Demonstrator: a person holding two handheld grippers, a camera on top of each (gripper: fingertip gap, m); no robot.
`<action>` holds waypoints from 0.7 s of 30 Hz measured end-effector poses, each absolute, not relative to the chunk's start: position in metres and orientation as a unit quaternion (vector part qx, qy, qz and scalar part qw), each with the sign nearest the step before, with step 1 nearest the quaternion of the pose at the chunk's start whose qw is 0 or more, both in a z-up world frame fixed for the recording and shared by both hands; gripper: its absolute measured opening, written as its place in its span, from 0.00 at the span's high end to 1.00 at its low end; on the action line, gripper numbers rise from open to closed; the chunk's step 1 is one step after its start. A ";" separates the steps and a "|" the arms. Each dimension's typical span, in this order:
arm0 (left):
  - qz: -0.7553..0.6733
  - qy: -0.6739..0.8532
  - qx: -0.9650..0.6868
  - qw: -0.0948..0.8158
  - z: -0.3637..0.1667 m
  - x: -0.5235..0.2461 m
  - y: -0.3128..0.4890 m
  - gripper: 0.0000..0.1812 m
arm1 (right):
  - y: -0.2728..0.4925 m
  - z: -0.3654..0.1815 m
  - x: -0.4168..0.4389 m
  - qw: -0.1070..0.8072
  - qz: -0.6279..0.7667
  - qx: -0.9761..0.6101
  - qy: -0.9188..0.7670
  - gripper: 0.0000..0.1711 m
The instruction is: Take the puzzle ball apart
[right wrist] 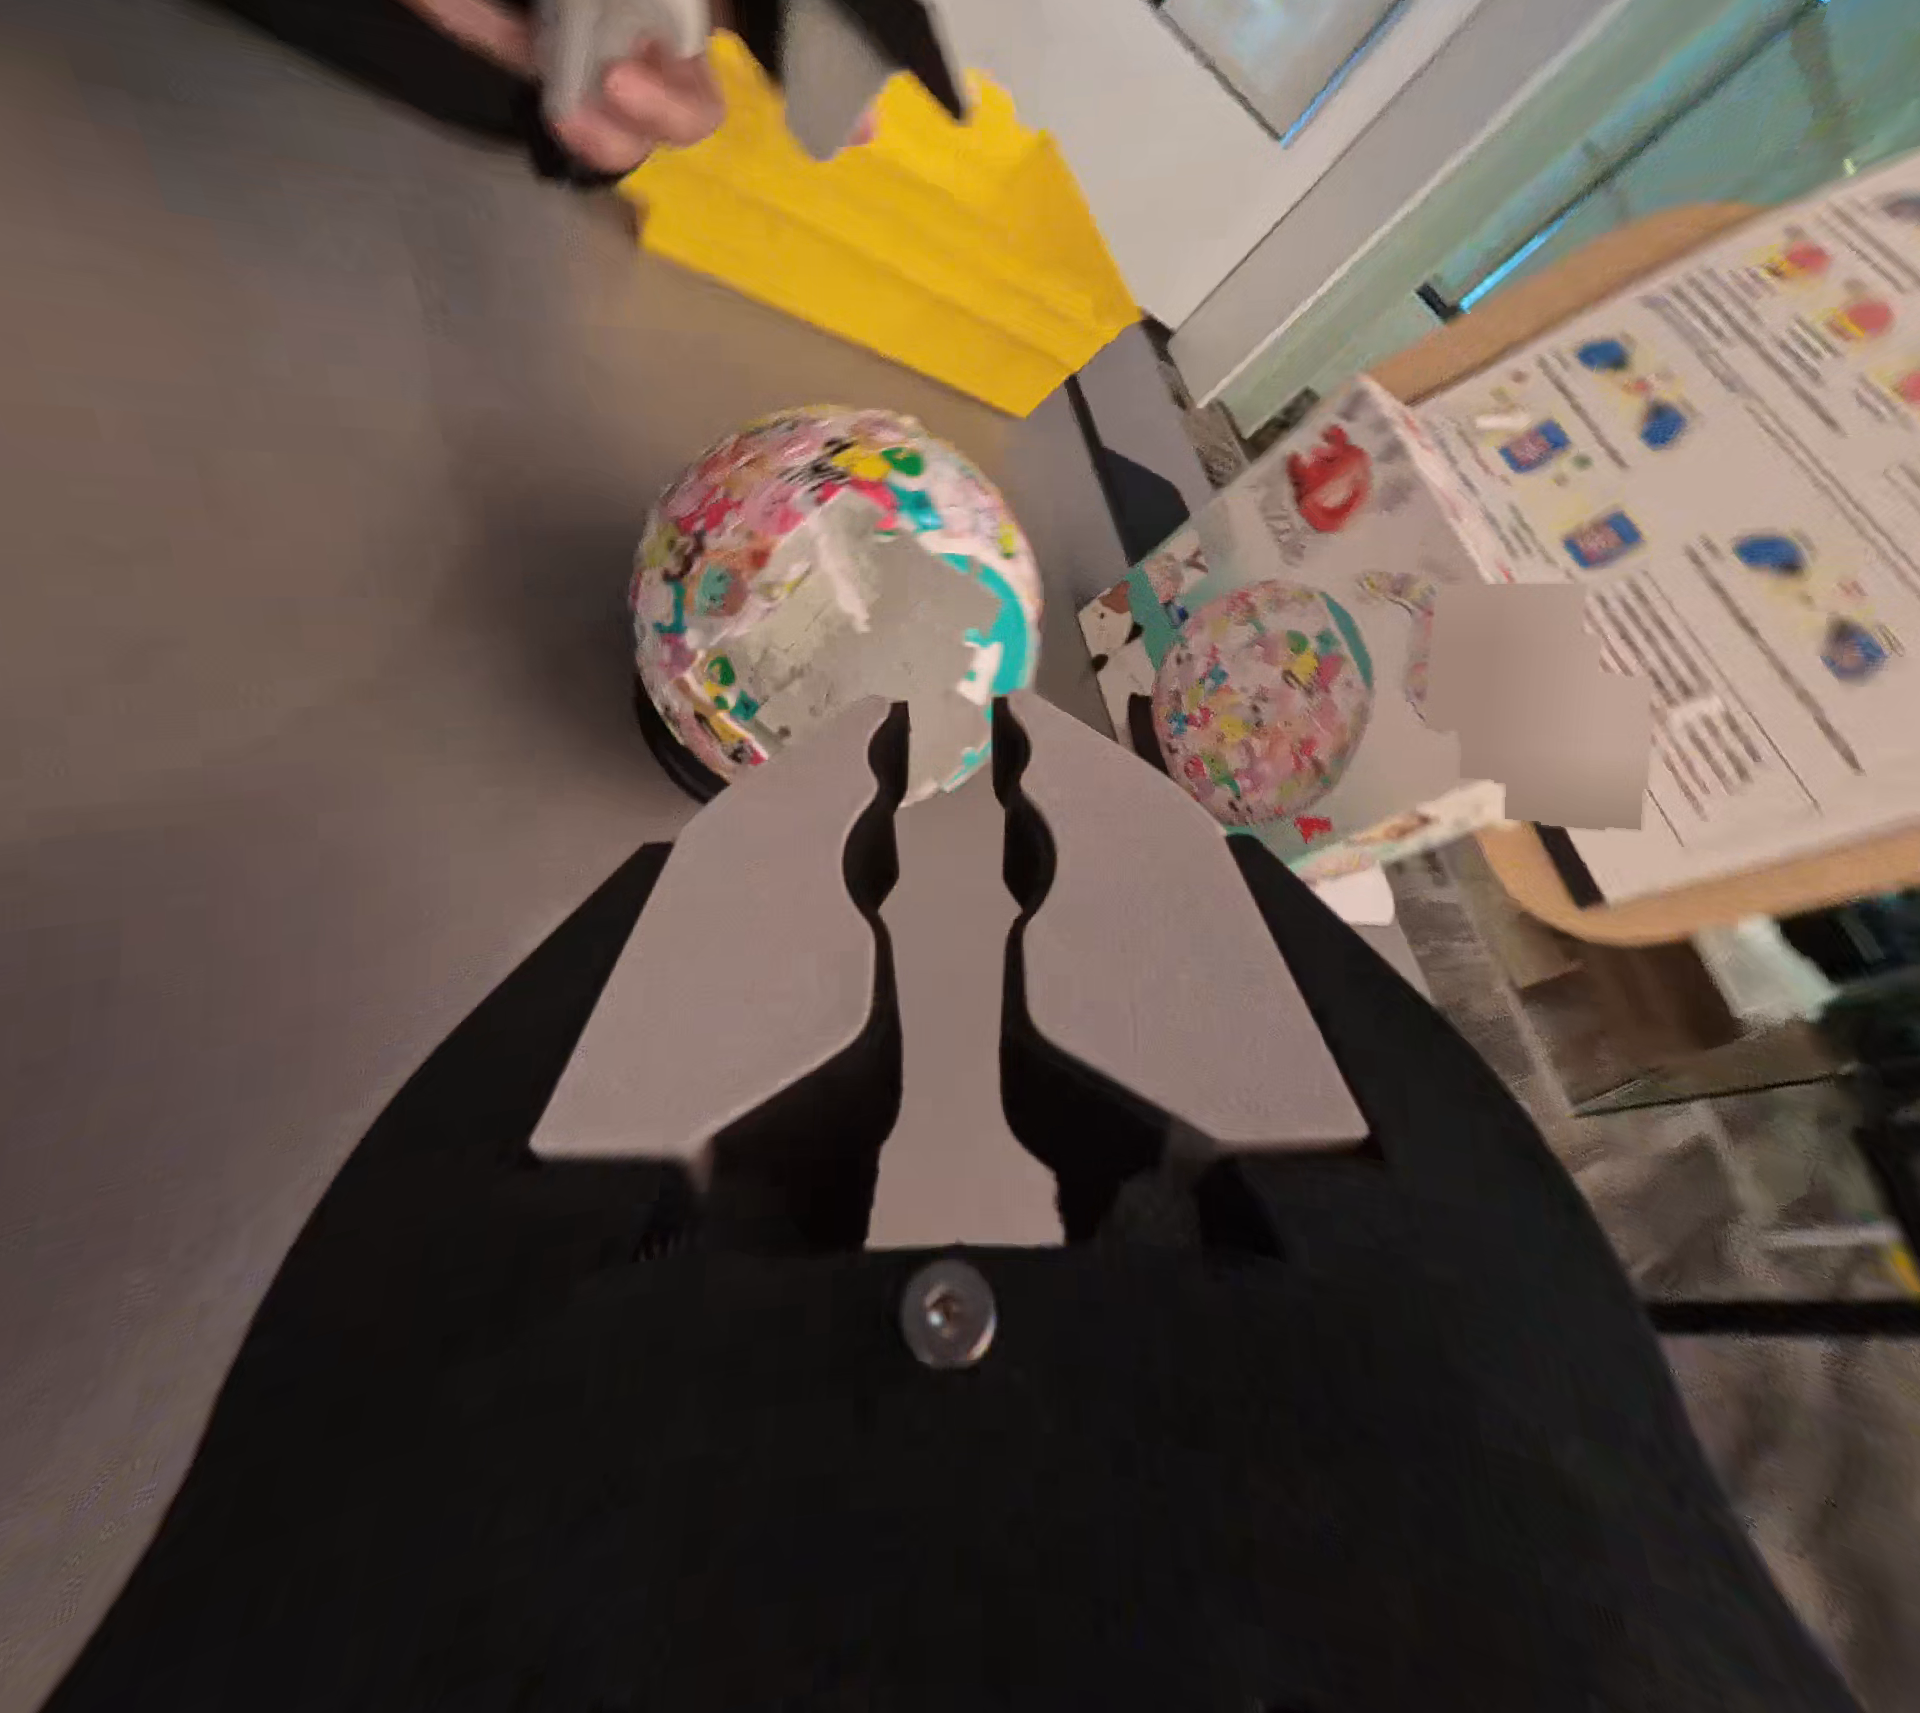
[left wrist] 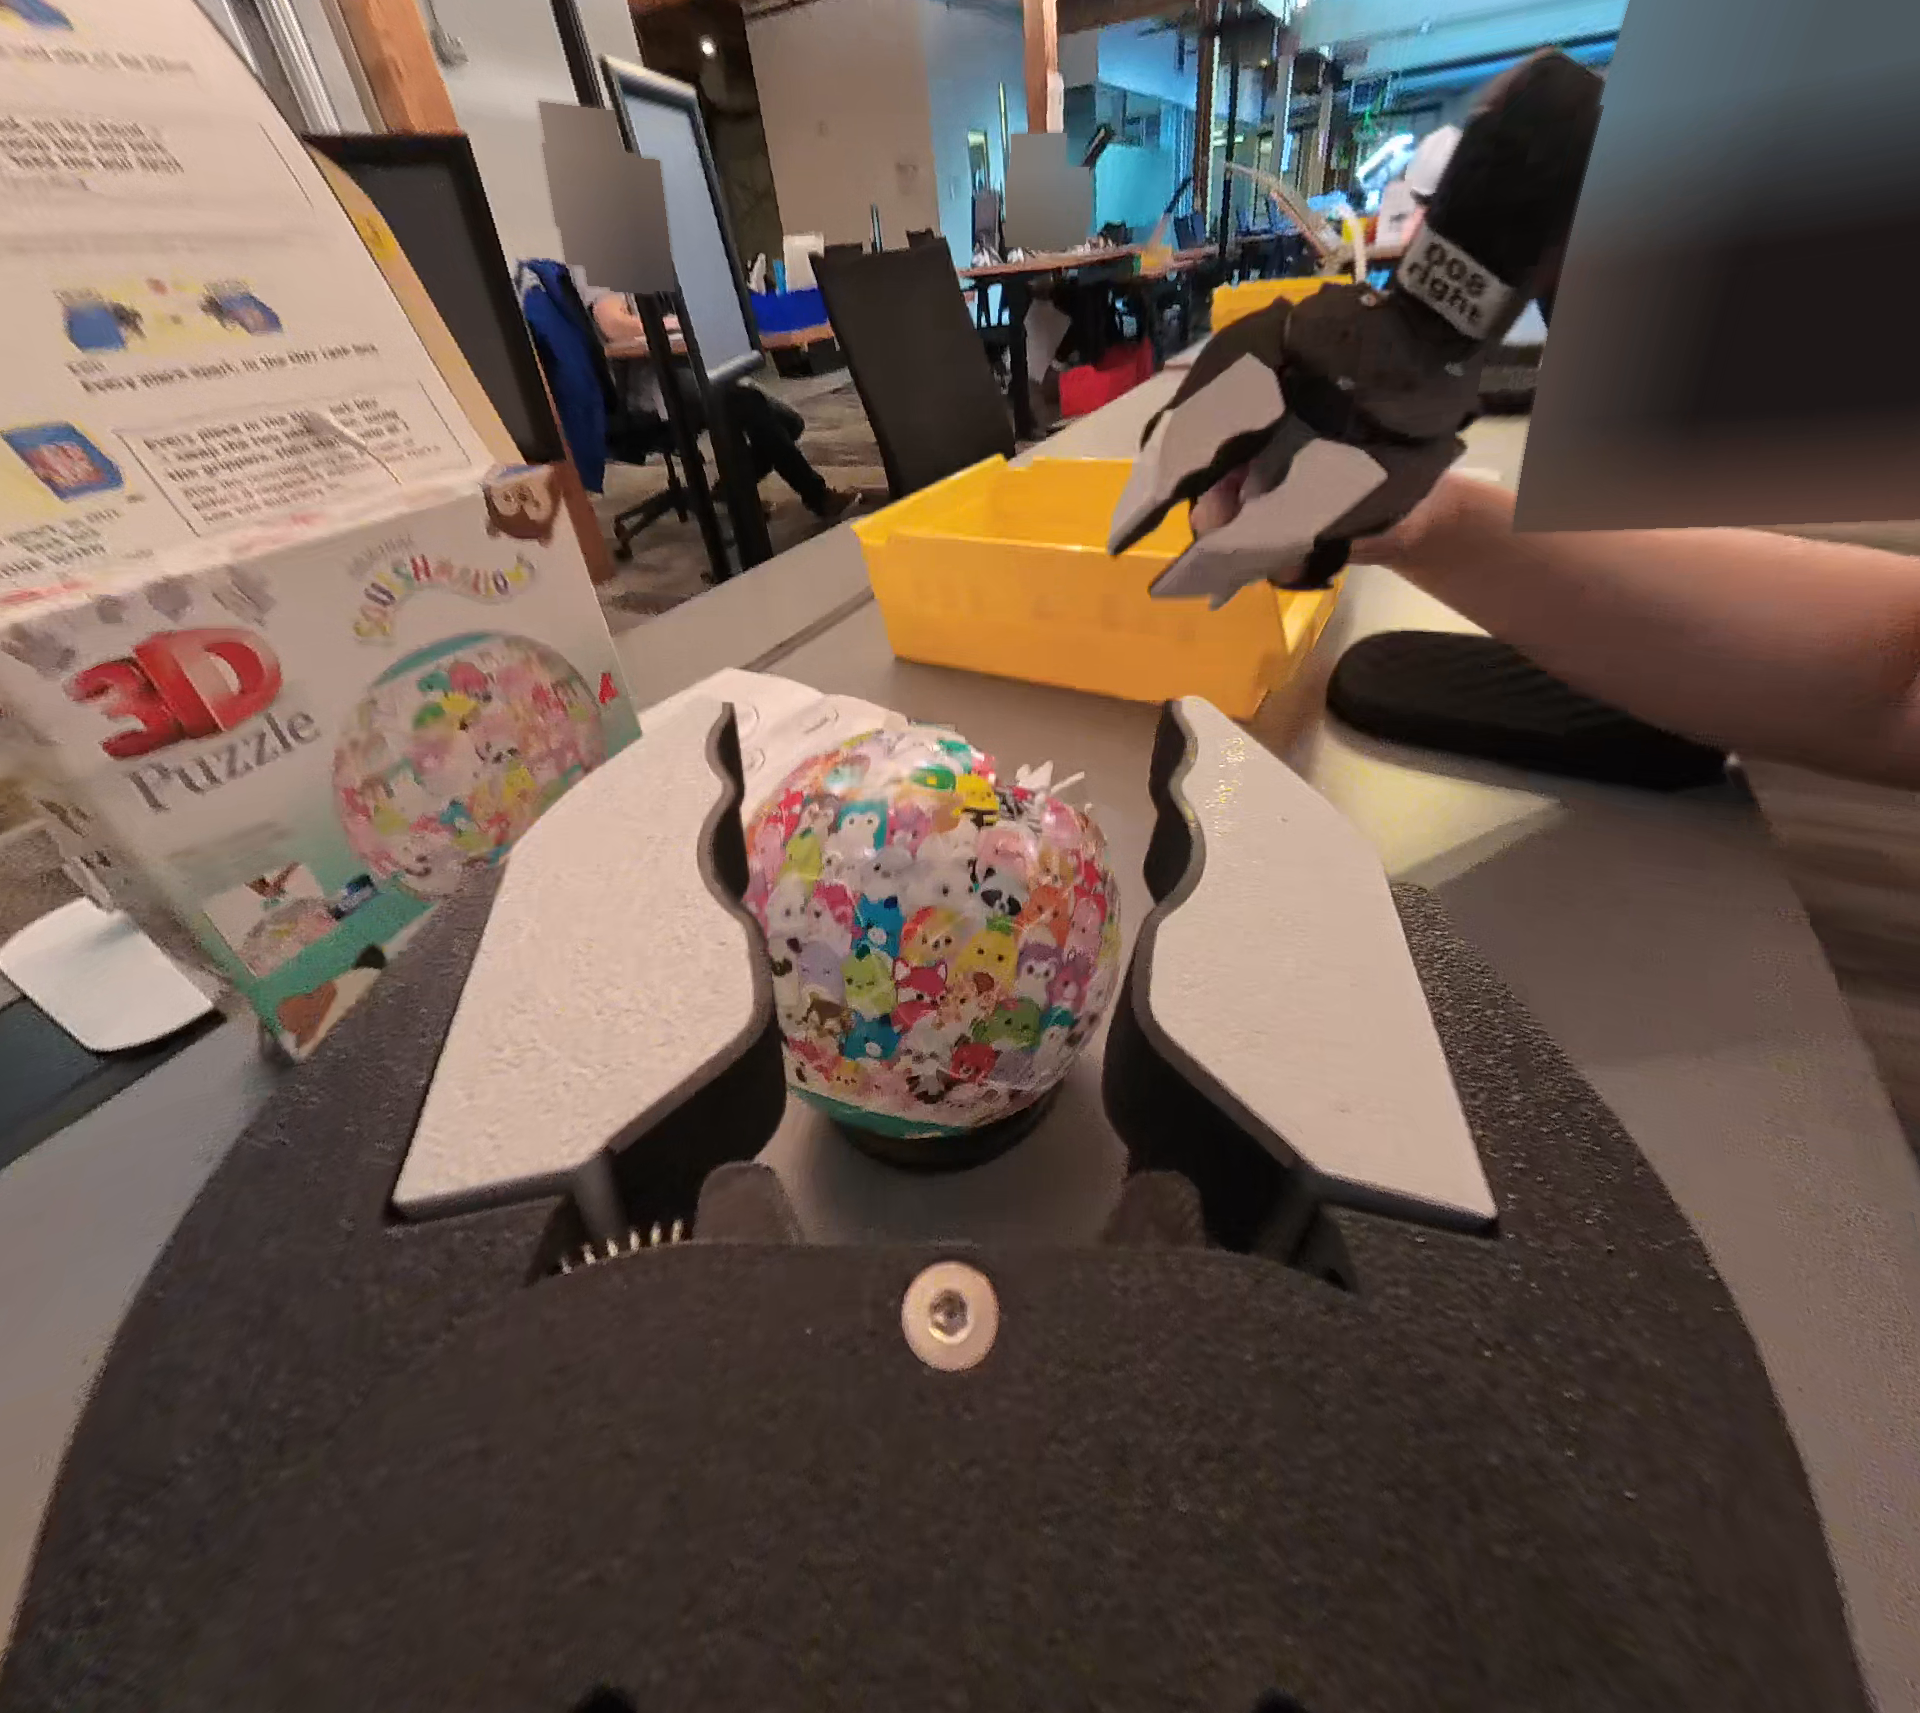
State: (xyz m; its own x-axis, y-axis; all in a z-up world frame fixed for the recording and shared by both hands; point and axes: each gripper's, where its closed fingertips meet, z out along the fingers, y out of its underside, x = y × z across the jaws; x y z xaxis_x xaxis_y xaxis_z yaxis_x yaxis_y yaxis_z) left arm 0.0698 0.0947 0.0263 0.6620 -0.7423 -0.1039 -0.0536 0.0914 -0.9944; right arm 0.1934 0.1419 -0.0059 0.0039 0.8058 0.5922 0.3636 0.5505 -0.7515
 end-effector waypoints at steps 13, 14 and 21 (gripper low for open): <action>-0.302 0.284 -0.614 0.672 0.025 0.048 0.082 0.60 | 0.142 -0.051 0.133 0.524 0.083 -0.320 -0.785 0.90; -0.299 0.284 -0.615 0.672 0.024 0.046 0.081 0.60 | 0.142 -0.052 0.131 0.523 0.080 -0.317 -0.787 0.90; -0.302 0.273 -0.616 0.675 0.022 0.039 0.080 0.60 | 0.140 -0.055 0.124 0.514 0.065 -0.298 -0.801 0.98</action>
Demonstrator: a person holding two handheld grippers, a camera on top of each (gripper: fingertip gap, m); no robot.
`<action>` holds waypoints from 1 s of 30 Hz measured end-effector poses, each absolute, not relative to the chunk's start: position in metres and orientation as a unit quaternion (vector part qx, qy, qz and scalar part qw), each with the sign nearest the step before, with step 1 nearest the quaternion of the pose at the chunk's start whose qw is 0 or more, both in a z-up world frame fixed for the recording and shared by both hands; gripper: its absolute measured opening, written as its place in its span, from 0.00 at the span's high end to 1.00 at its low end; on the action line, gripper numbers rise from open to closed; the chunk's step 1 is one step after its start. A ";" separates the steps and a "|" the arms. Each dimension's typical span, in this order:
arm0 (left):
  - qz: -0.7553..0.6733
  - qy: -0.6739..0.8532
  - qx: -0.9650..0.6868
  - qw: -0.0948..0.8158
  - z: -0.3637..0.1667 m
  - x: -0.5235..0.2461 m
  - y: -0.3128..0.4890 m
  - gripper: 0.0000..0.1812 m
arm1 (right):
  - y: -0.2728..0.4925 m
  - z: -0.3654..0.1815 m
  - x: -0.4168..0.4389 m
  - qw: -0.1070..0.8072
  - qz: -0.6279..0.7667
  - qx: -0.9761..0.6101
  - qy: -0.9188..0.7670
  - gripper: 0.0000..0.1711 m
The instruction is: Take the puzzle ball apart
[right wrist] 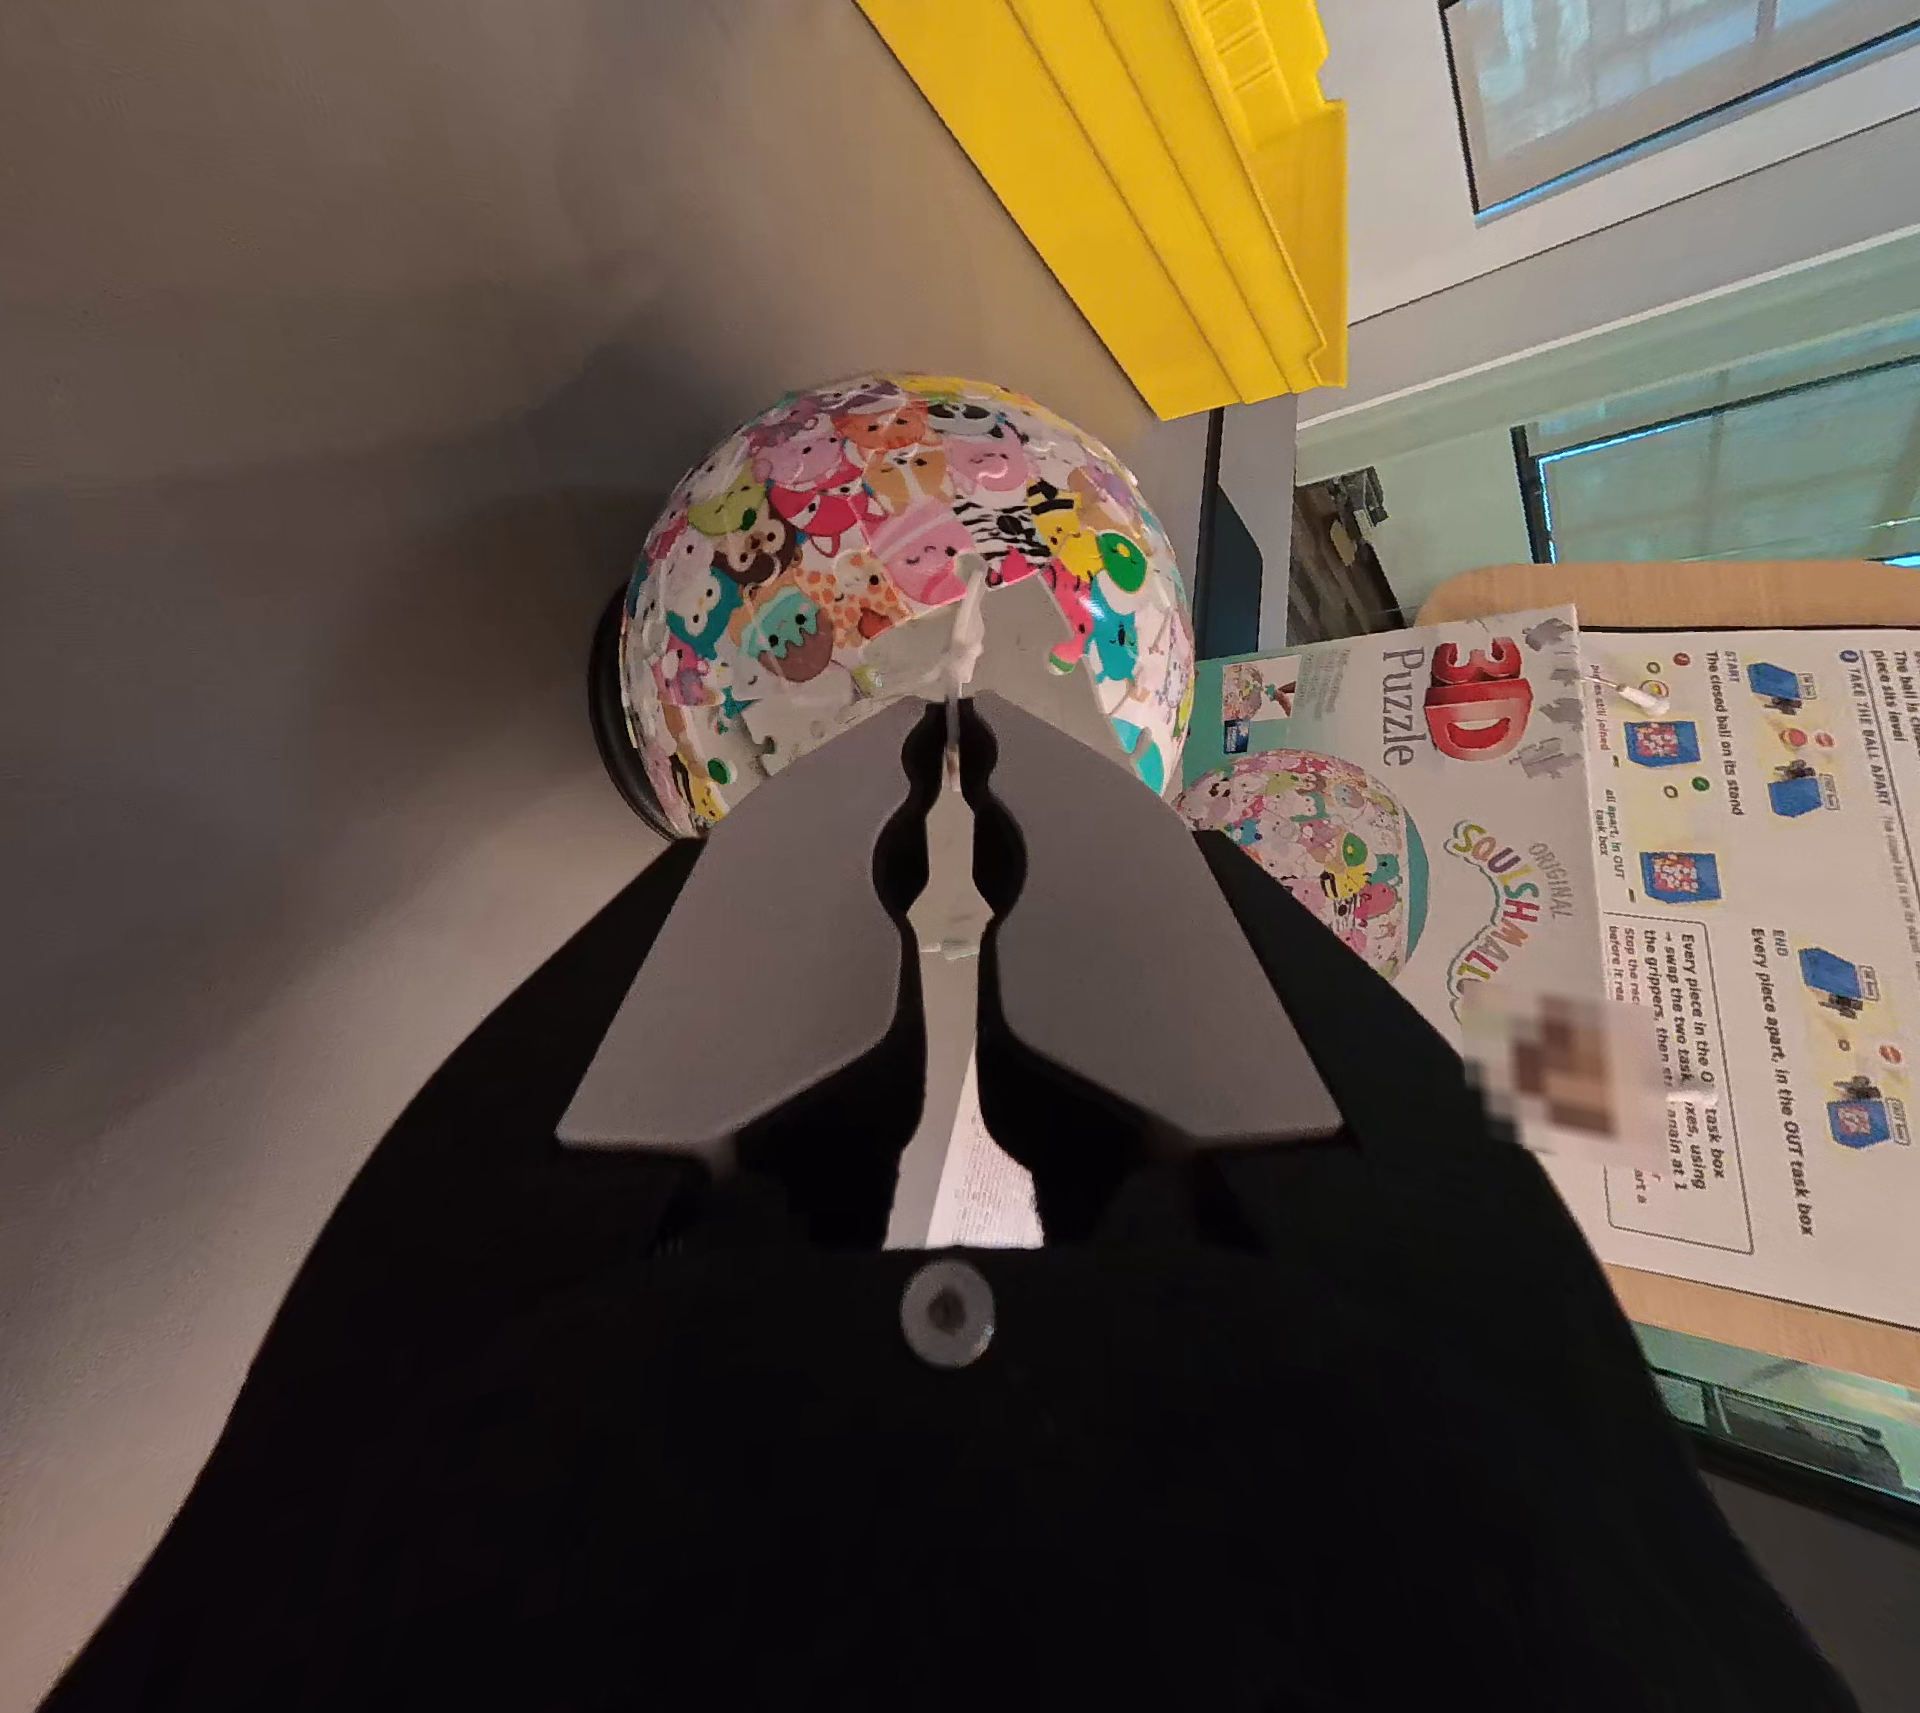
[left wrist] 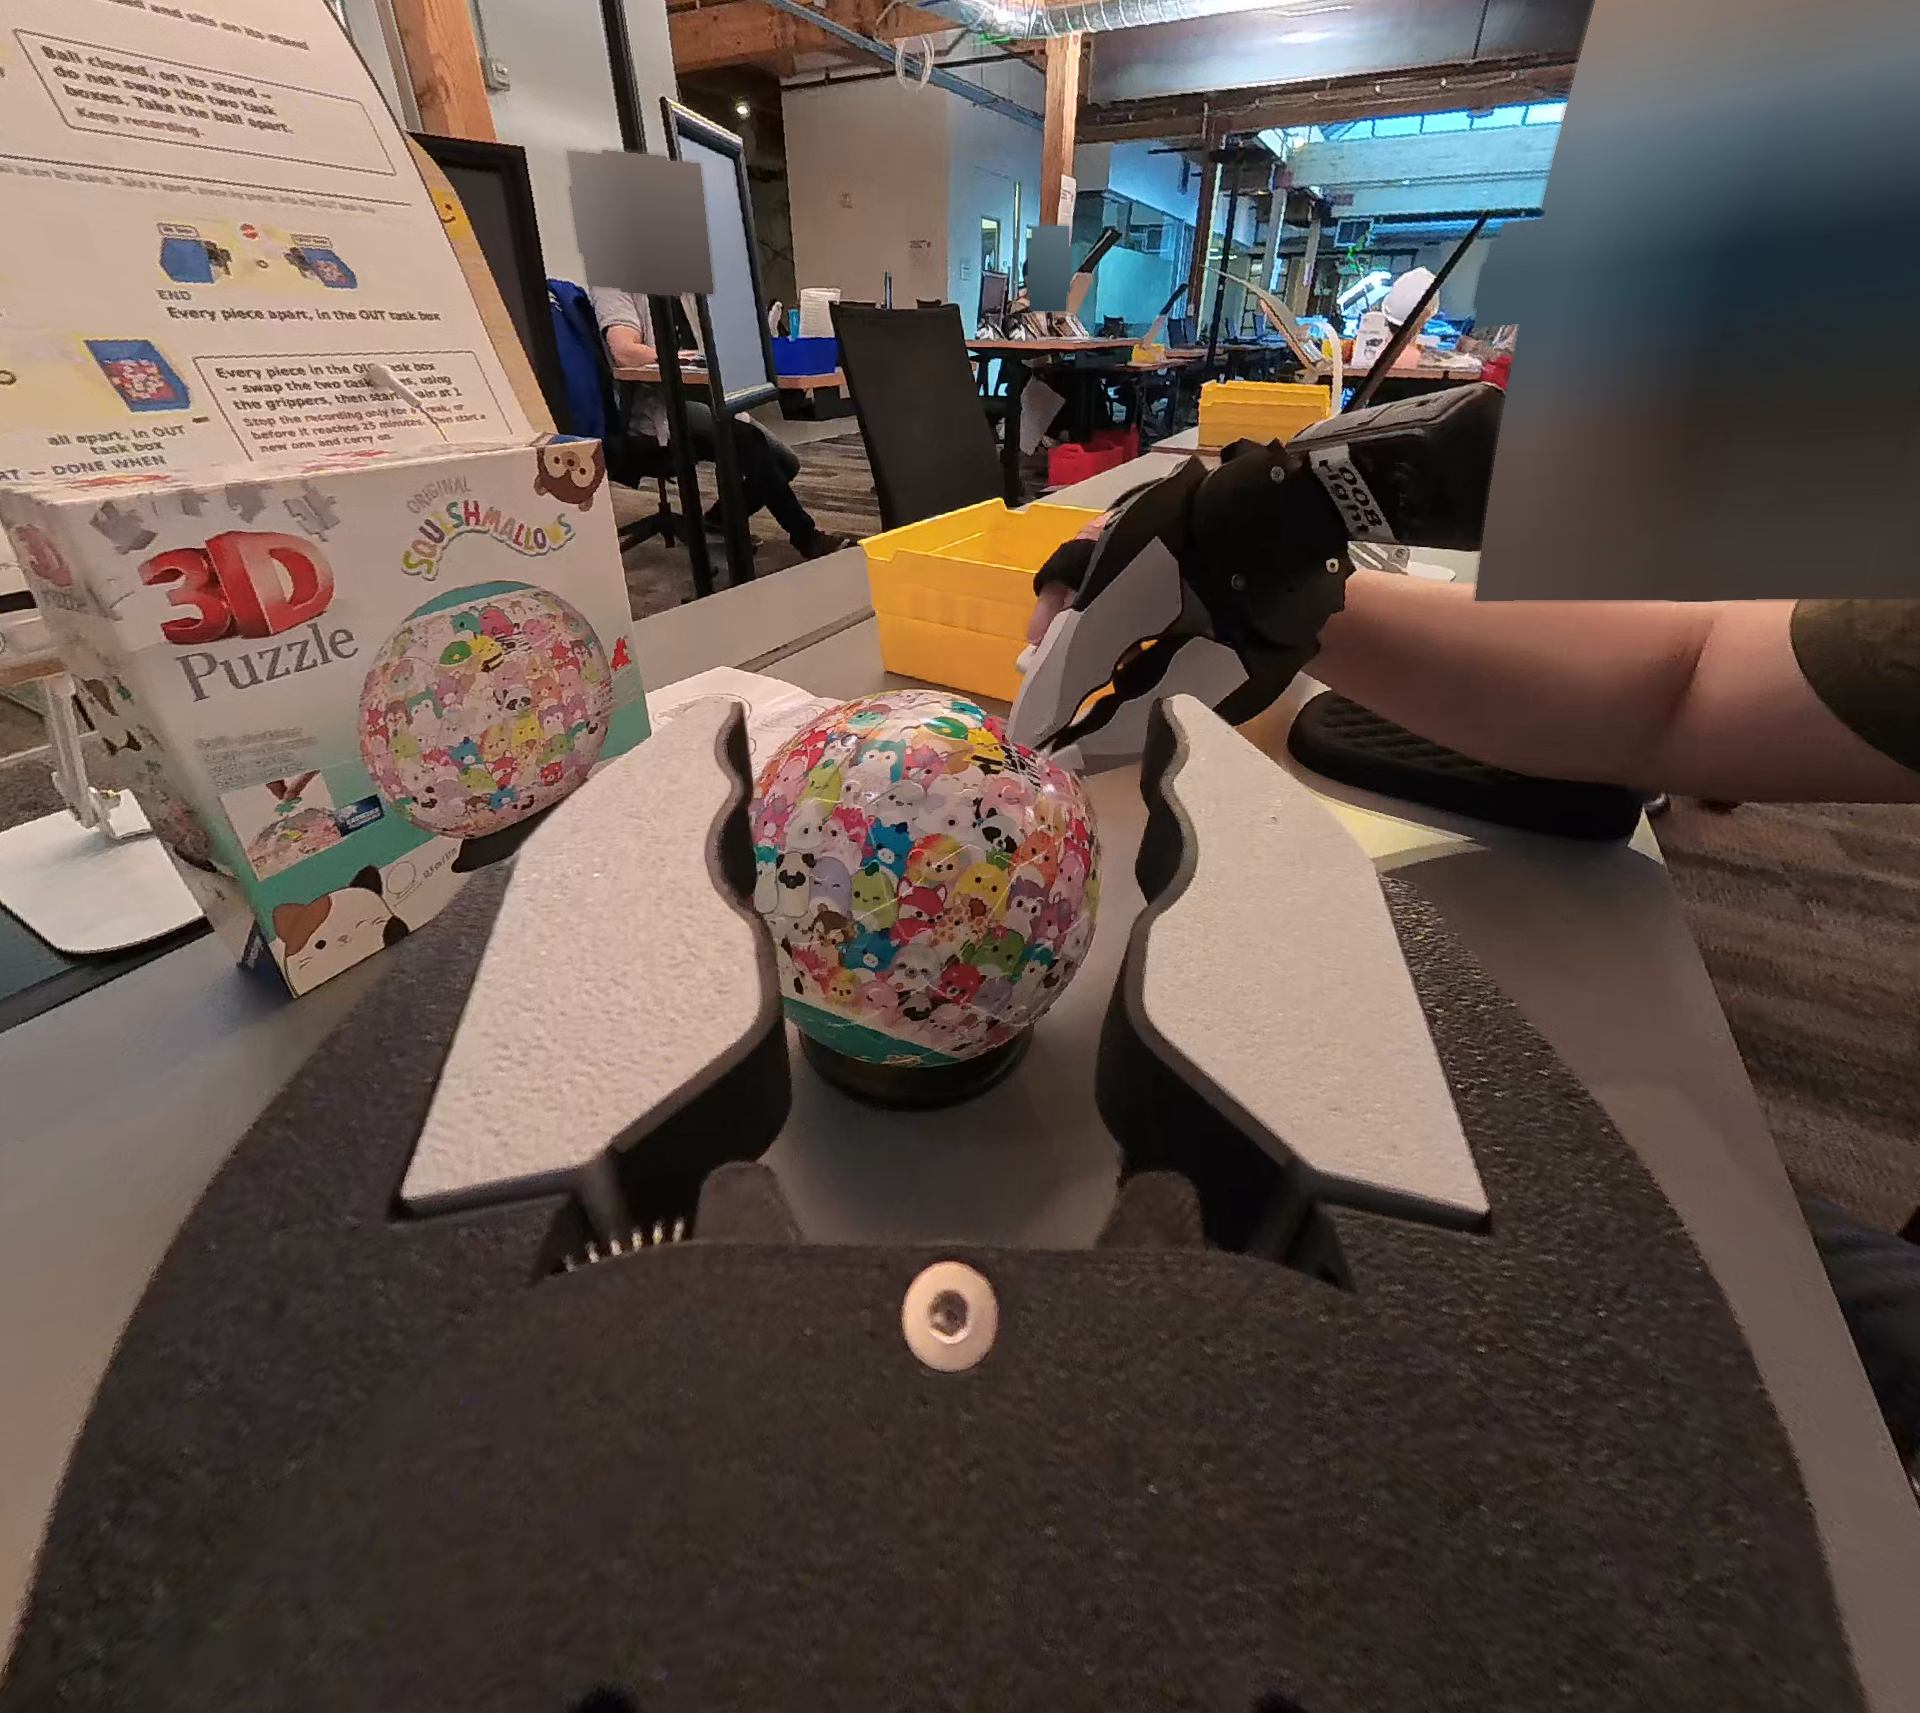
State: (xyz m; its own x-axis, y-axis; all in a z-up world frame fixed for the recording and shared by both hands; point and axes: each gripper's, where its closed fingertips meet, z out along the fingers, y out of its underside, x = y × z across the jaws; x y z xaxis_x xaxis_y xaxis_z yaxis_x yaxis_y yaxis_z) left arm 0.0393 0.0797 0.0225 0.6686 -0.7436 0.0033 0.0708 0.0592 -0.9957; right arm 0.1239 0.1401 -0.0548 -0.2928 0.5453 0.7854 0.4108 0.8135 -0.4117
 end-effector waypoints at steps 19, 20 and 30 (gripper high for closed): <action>-0.288 0.281 -0.619 0.675 0.033 0.048 0.074 0.60 | 0.151 -0.039 0.163 0.520 0.106 -0.391 -0.752 0.98; -0.283 0.271 -0.628 0.672 0.033 0.049 0.077 0.60 | 0.149 -0.035 0.167 0.525 0.112 -0.395 -0.746 0.98; -0.403 0.278 -0.645 0.587 0.050 0.134 0.058 0.72 | 0.083 0.061 0.178 0.631 0.210 -0.320 -0.674 0.98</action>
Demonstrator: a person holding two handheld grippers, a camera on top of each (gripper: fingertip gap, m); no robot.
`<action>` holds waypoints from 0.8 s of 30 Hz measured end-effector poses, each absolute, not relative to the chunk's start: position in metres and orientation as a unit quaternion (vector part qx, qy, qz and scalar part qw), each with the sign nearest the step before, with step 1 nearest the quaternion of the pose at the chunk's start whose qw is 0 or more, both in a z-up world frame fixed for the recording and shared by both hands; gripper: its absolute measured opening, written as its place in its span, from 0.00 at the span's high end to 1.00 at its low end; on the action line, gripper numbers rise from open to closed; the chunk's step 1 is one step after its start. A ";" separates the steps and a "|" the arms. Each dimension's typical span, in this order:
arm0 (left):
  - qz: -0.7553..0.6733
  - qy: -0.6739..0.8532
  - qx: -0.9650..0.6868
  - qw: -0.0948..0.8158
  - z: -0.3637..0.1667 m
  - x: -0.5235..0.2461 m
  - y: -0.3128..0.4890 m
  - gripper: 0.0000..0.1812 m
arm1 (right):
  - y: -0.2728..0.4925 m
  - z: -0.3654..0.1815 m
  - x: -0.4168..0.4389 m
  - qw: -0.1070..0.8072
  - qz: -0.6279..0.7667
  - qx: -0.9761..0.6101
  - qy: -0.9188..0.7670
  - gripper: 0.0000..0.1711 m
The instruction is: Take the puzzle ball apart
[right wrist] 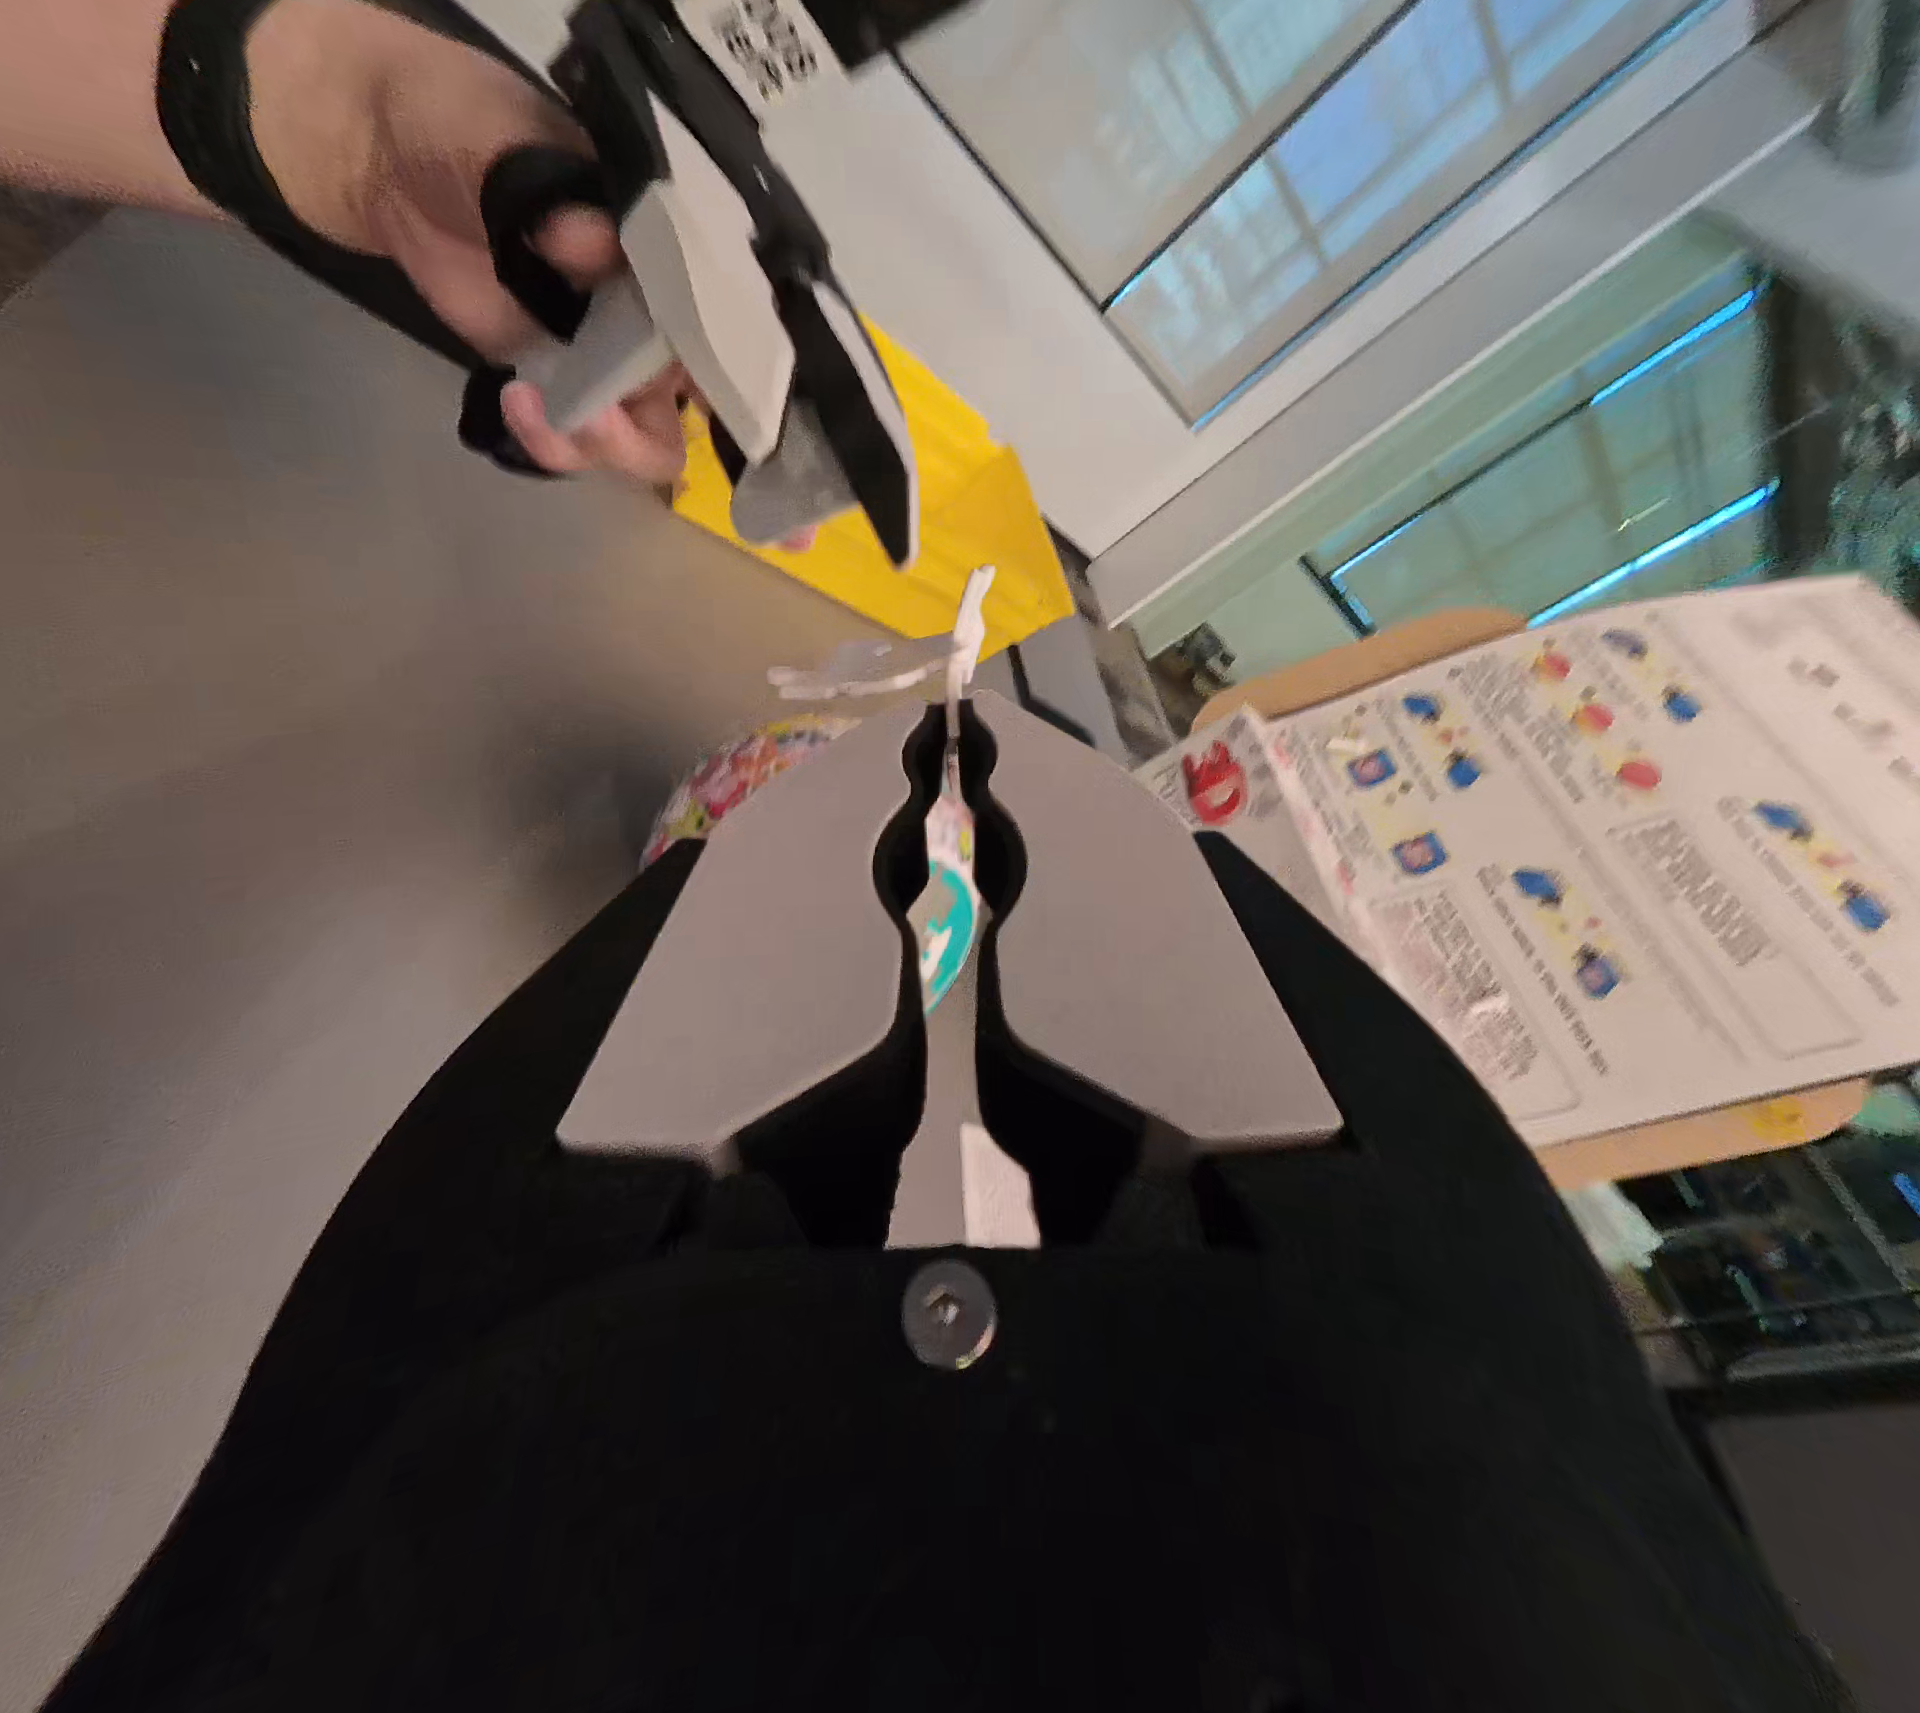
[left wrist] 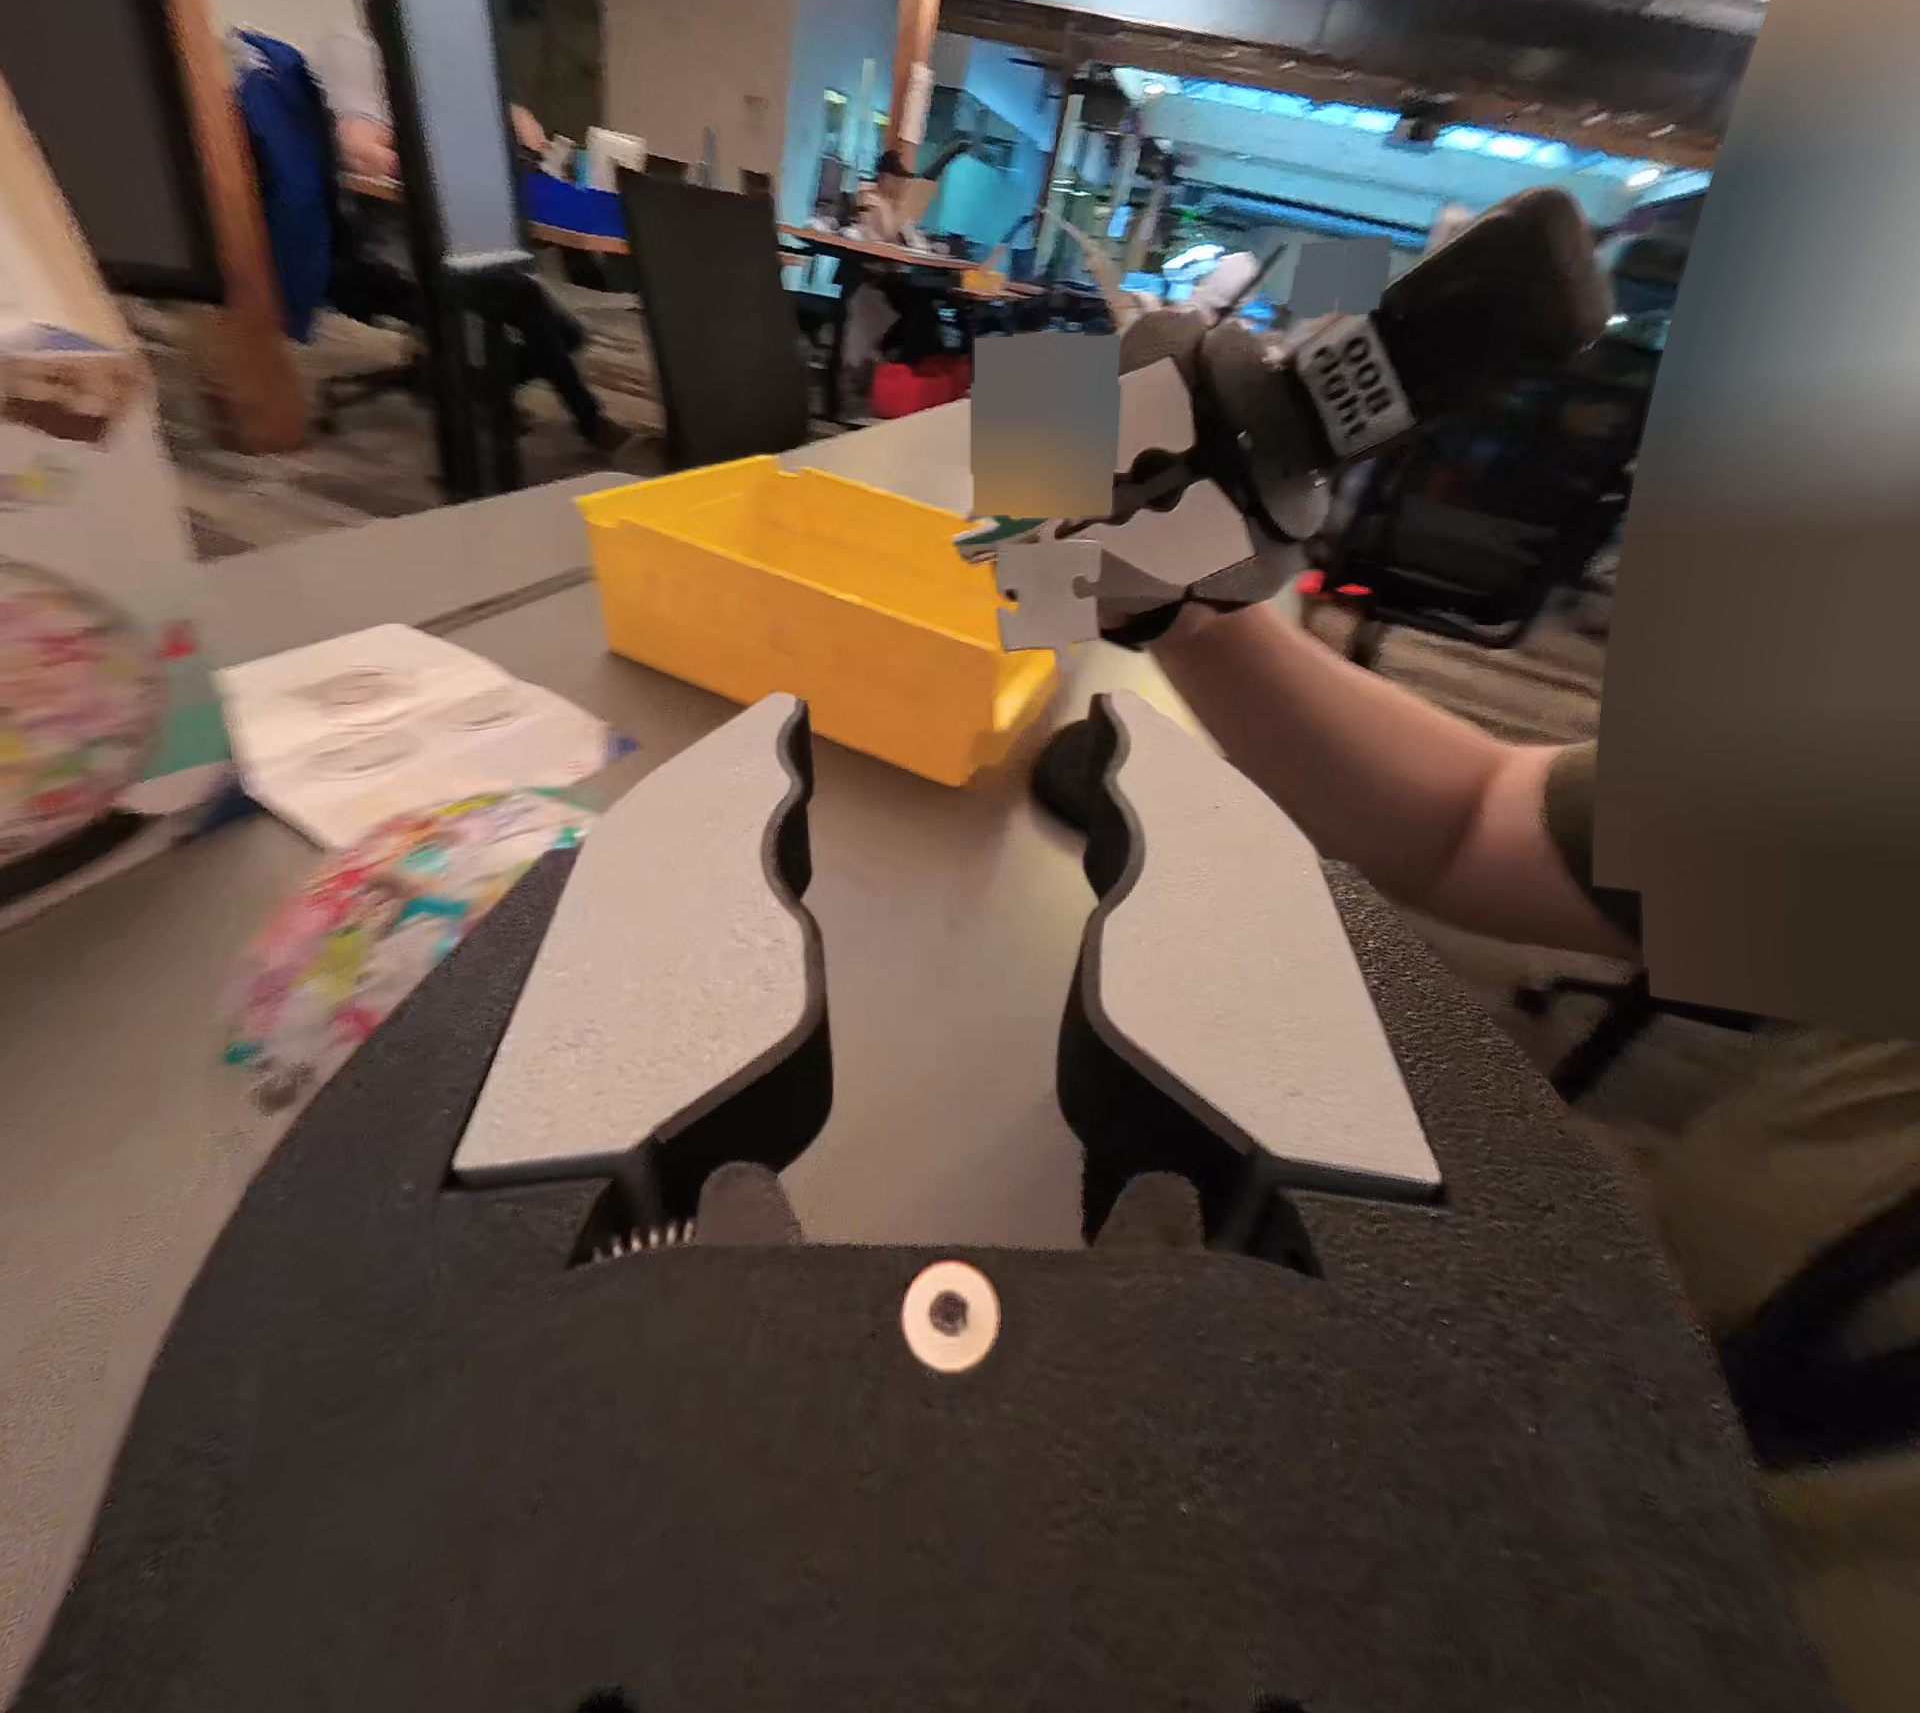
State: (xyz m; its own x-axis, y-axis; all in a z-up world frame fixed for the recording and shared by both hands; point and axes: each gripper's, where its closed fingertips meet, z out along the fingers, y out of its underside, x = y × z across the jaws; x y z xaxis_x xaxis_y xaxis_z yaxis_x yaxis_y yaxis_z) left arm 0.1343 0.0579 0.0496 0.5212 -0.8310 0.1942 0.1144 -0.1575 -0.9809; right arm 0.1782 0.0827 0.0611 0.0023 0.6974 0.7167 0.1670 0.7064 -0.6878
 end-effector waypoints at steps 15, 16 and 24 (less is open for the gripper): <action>-0.637 0.259 -0.587 0.427 0.071 0.179 0.043 0.97 | 0.059 0.080 0.170 0.674 0.131 -0.252 -0.681 0.98; -0.646 0.260 -0.580 0.422 0.073 0.179 0.041 0.98 | 0.060 0.081 0.171 0.679 0.122 -0.250 -0.679 0.98; -0.694 0.212 -0.569 0.386 0.074 0.177 0.047 0.99 | 0.070 0.084 0.172 0.723 -0.024 -0.206 -0.658 0.98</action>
